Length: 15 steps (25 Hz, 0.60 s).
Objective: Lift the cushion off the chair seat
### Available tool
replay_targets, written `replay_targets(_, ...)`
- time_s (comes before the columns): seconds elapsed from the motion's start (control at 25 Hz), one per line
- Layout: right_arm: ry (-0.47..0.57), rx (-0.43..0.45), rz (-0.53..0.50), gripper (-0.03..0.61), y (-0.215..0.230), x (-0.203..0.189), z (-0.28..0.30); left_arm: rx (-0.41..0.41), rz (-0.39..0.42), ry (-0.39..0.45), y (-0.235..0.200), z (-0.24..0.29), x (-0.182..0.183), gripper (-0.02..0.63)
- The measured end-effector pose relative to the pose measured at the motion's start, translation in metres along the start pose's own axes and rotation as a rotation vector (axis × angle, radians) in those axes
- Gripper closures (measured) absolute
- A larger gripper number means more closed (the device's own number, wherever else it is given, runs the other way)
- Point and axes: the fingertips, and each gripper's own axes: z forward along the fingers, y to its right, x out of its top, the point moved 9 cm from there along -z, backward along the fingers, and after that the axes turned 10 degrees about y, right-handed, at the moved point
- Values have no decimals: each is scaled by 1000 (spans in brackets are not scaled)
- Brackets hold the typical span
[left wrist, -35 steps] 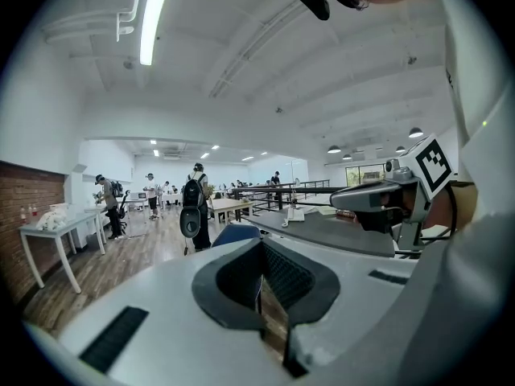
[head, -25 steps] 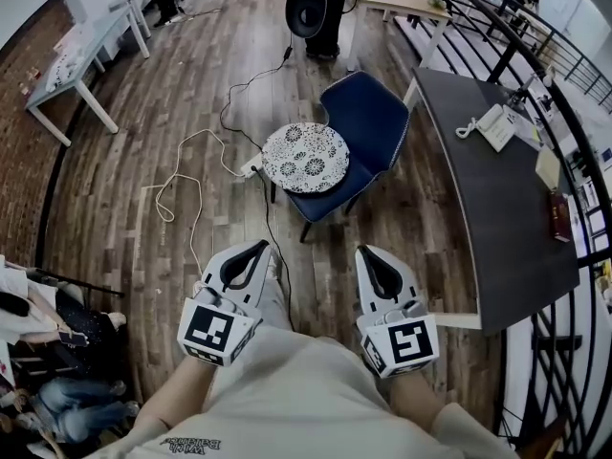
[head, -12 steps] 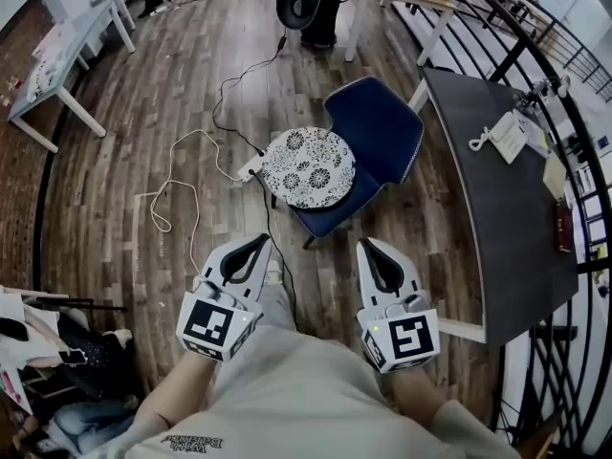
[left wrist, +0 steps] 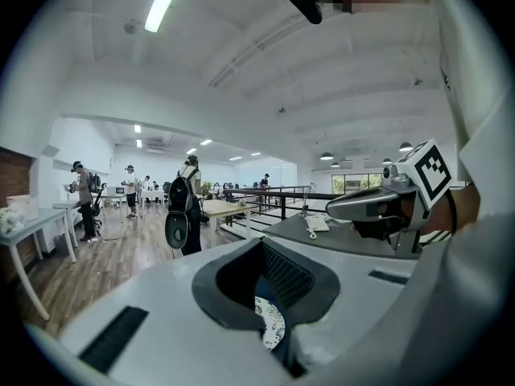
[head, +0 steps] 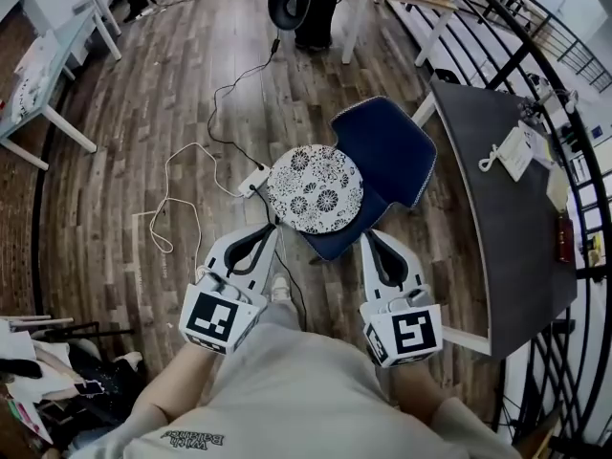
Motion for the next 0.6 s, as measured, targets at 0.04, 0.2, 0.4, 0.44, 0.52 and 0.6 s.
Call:
replay_targets(0.04,2,-4,-2,577,0,2,11,-5,5,5,-10,5,2,609)
replay_targets(0.2,17,-16,-10,577,-2,8,52,-35,26,23,-47,21,7,609)
replay_targets(0.4,45,-52,5,577,-5,9,86,-10,32,24,-82,34,7,609)
replay_targets(0.44,48,-54,0,577,-6,9,90,-9,31,21,-86,36,7,609)
replay_targets(0.52,47,-54,-6,577,-6,9,96,-19,42,26,-92,41,8,609)
replay_targets(0.6,45,-55,-4,577,-3,9,100,-28,53,38,-95,48,12,609)
